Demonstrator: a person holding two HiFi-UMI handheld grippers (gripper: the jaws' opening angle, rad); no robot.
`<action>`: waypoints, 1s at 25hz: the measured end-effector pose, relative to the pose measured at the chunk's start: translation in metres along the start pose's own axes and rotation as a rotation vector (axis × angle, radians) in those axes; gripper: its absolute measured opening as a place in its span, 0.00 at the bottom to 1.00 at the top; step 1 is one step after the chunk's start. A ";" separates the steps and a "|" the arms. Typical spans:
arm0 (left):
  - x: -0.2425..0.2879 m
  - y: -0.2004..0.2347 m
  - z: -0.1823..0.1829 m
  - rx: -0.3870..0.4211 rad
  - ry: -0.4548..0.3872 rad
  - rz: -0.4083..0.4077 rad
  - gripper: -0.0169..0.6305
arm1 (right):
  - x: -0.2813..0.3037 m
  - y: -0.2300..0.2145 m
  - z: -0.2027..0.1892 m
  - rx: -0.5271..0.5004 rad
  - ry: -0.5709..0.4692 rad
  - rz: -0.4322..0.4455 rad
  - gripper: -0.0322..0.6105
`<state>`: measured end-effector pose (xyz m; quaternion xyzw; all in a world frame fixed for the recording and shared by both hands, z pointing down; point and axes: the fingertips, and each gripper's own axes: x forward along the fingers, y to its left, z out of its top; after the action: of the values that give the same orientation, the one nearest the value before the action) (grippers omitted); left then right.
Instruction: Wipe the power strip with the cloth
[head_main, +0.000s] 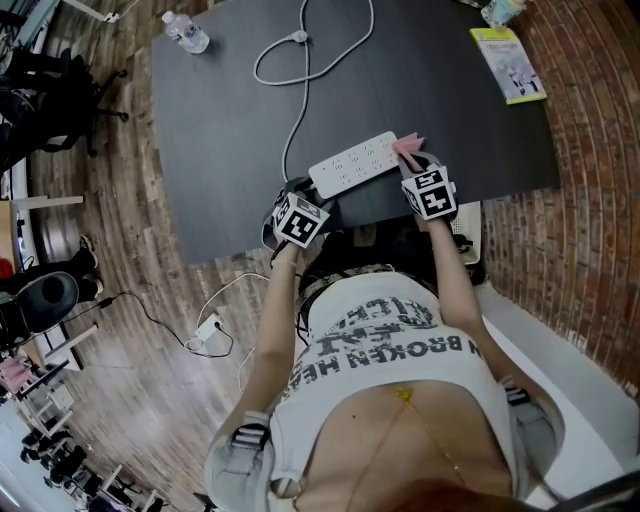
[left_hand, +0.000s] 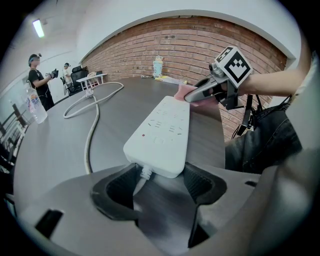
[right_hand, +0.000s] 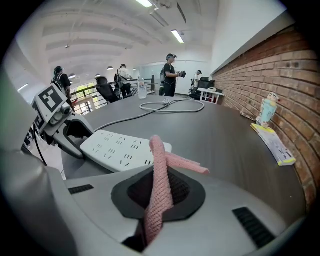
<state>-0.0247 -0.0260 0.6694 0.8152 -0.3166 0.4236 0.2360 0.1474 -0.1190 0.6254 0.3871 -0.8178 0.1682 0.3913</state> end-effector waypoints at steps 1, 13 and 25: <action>0.000 0.000 0.000 0.000 0.000 0.000 0.46 | -0.001 -0.002 -0.001 0.007 0.000 -0.006 0.08; 0.000 -0.001 -0.001 0.002 0.002 -0.001 0.46 | -0.002 -0.009 -0.004 0.078 -0.023 -0.006 0.07; 0.000 0.001 -0.001 0.001 0.004 -0.003 0.46 | -0.002 -0.008 -0.003 0.073 -0.023 -0.006 0.07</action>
<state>-0.0259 -0.0256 0.6698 0.8150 -0.3144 0.4251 0.2369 0.1556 -0.1220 0.6256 0.4056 -0.8143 0.1924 0.3680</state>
